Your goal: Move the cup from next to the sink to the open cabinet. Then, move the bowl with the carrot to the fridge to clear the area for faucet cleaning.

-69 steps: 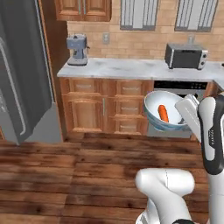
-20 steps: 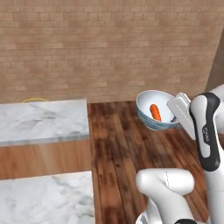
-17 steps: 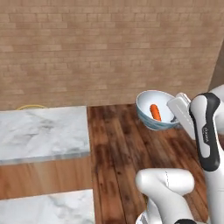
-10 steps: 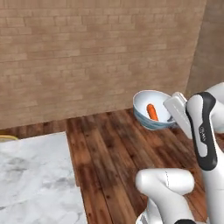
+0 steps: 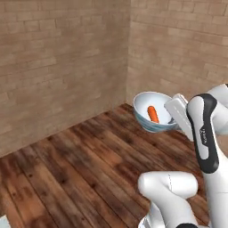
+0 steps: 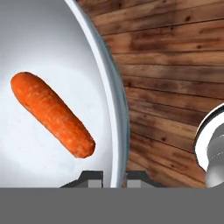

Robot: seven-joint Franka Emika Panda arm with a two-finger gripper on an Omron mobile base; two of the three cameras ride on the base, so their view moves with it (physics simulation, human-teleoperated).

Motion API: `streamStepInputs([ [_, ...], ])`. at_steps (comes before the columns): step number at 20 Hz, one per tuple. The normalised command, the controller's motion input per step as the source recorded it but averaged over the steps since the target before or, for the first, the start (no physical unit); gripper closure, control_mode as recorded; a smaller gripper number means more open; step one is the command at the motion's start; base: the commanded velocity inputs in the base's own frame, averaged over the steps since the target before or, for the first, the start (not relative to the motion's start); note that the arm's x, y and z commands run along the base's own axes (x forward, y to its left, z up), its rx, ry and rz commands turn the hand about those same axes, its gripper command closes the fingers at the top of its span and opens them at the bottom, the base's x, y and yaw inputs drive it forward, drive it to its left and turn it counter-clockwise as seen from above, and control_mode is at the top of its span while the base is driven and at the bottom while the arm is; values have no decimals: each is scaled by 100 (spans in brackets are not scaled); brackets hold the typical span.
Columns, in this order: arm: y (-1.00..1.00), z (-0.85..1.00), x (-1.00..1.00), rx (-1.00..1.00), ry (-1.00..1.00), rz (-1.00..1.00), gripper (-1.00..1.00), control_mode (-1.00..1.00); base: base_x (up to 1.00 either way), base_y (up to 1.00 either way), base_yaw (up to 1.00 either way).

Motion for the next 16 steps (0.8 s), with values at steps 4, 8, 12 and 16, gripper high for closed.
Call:
streamStepInputs([
  [4,0,0,0,0,0,0,100,100,62,-34,-72],
  [8,0,0,0,0,0,0,100,100,40,-44,-77],
  [12,0,0,0,0,0,0,100,100,16,-65,-82],
  [16,0,0,0,0,0,0,100,100,15,-49,-83],
])
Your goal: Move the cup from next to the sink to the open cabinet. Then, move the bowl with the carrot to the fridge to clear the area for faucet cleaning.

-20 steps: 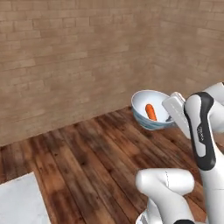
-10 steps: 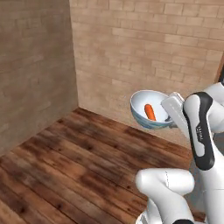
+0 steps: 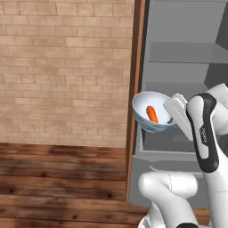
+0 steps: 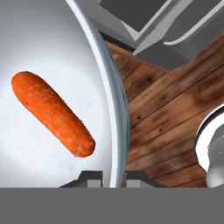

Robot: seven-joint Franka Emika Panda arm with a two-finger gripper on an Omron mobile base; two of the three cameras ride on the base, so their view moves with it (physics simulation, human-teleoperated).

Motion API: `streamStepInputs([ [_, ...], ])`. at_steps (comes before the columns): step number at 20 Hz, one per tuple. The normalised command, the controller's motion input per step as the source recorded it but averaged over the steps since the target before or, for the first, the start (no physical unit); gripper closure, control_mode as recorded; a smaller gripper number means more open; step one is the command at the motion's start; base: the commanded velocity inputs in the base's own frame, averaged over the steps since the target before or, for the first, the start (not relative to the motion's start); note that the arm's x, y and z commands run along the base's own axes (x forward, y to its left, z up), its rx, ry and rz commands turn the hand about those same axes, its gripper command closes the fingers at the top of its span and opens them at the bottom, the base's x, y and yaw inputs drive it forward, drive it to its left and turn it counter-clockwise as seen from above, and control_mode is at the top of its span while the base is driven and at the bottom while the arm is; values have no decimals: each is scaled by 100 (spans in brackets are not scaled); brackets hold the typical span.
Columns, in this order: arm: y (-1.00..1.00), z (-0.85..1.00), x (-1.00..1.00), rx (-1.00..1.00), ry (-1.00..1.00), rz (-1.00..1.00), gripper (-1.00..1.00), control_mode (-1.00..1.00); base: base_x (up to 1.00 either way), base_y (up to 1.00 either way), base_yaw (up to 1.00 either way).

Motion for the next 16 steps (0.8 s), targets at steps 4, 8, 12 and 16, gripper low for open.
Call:
streamStepInputs([
  [4,0,0,0,0,0,0,100,100,44,-16,-74],
  [8,0,0,0,0,0,0,100,100,100,0,-31],
  [12,0,0,0,0,0,0,100,100,100,-15,-4],
  [16,-33,-4,75,0,12,0,100,-100,0,0,0],
])
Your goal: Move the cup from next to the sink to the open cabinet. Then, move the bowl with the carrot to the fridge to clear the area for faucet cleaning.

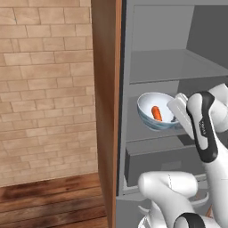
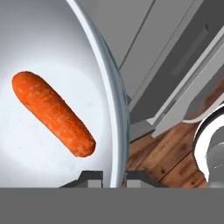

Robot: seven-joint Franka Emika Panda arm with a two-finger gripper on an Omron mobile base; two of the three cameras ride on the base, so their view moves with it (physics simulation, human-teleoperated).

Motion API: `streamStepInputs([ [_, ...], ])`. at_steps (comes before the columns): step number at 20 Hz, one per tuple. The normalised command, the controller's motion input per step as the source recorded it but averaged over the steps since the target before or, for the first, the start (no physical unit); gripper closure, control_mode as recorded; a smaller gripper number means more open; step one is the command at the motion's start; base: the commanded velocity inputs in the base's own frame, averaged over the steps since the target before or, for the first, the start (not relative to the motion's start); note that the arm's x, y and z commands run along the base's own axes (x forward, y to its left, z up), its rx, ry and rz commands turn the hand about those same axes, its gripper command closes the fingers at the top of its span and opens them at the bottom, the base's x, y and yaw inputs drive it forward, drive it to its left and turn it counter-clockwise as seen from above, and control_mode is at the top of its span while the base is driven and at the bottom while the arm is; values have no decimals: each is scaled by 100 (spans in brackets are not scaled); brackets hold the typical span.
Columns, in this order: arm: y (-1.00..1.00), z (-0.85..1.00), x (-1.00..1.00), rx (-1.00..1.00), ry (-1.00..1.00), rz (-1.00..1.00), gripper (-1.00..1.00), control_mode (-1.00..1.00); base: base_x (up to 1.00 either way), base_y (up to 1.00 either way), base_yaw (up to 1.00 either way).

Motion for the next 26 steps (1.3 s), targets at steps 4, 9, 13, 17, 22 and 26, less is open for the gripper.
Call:
streamStepInputs([
  [4,-70,-32,8,0,8,-9,100,-100,0,0,0],
  [9,-75,-17,1,0,0,-7,100,-100,0,0,0],
  [13,-21,-32,43,-2,0,0,100,-100,0,0,0],
  [17,-3,-30,76,-2,0,-2,100,-100,0,0,0],
  [22,-4,-38,73,-1,0,-6,100,-100,0,0,0],
  [26,-3,-2,93,0,0,-12,100,-100,0,0,0],
])
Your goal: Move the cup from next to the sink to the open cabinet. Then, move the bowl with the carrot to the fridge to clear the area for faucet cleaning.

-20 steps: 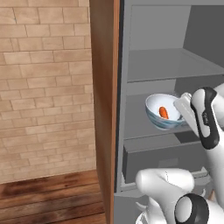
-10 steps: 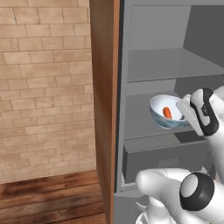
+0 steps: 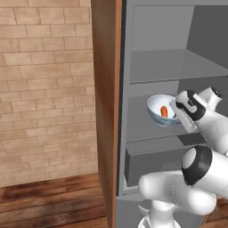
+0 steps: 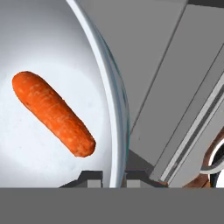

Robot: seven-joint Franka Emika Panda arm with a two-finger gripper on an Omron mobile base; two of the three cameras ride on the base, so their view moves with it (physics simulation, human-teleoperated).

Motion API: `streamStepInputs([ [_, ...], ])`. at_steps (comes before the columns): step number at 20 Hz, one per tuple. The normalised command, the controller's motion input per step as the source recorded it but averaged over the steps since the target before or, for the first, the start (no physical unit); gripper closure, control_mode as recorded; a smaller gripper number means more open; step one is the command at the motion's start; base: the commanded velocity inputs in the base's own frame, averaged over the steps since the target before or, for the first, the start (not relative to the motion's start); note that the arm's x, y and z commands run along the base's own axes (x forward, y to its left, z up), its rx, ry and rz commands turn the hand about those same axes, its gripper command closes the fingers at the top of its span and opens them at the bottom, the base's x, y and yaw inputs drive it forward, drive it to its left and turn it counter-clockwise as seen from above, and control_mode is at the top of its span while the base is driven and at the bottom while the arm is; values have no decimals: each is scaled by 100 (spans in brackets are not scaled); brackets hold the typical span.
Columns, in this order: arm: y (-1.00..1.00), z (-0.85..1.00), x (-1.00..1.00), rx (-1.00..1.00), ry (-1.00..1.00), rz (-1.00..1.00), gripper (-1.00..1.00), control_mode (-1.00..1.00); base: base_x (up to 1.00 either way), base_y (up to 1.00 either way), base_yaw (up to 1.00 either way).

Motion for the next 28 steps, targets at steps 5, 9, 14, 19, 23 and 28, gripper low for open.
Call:
streamStepInputs([
  [5,-2,-34,73,-1,4,-8,100,-100,0,0,0],
  [9,-4,-44,61,-1,5,-7,100,-100,0,0,0],
  [14,-1,-23,73,0,0,-6,100,-100,0,0,0],
  [19,0,-6,31,0,1,-2,-100,-100,0,0,0],
  [23,0,0,-37,0,-4,-1,-100,-100,0,0,0],
  [28,-15,31,-100,0,-21,-10,-100,-100,0,0,0],
])
